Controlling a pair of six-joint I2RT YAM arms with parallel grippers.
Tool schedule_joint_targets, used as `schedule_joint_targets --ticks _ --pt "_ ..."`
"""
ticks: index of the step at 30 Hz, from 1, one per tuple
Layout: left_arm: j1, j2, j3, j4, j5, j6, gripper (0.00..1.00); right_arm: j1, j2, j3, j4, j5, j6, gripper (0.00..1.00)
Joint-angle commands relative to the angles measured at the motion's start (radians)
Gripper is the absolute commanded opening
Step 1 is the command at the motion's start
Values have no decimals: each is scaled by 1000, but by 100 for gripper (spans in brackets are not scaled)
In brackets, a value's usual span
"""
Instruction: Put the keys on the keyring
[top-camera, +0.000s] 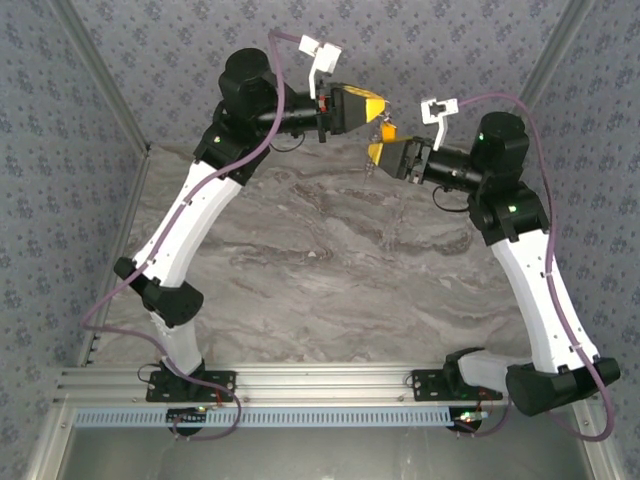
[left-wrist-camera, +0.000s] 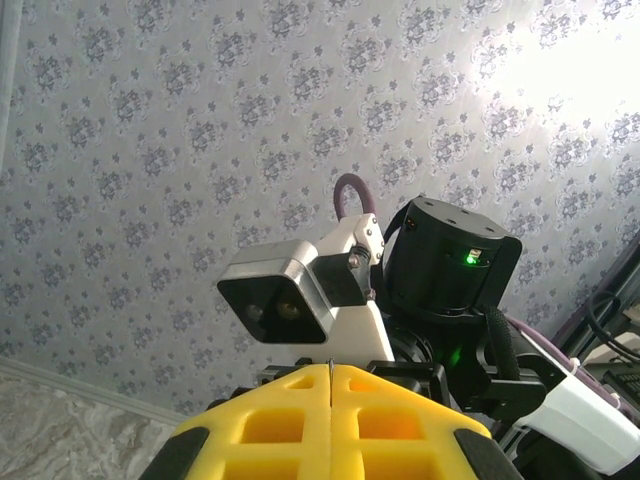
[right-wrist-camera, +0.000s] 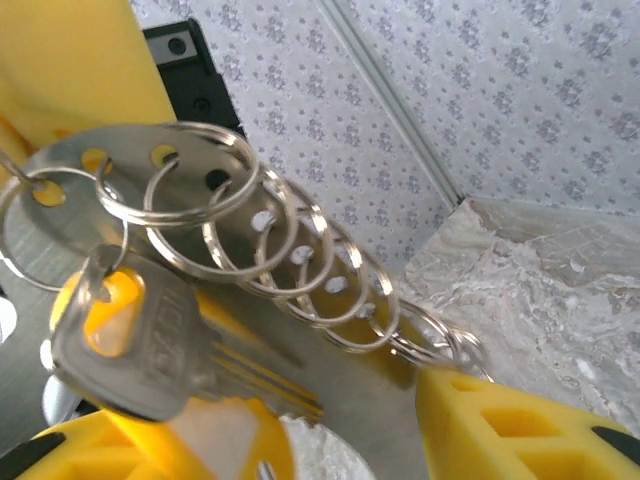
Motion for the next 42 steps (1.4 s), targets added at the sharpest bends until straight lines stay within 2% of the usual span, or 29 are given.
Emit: schedule_joint_targets --ticks 1,7,12,18,21,25,28,33,42 --pt "1 -52 -13 63 0 14 0 -24 -30 38 -32 7 -24 54" --pt "4 -55 -27 70 1 14 0 -41 -19 65 -24 -5 -19 55" --pt "4 -56 -26 67 0 14 0 -41 -11 77 -15 -18 -13 63" --pt "6 -55 -26 69 0 14 0 -42 -11 77 -15 -17 -15 60" --pt "6 -54 -26 72 0 11 0 -43 -5 82 -14 -12 -15 54" --pt "7 -55 -27 72 3 10 0 -42 1 89 -6 -14 -10 40" --pt "6 -58 -30 72 5 9 0 -42 6 96 1 -18 -4 28" --pt "8 -67 -44 64 -1 21 0 -45 -4 100 -11 -26 -8 1" --pt "27 -122 -122 72 -57 49 0 -77 -35 102 -89 -20 -48 0"
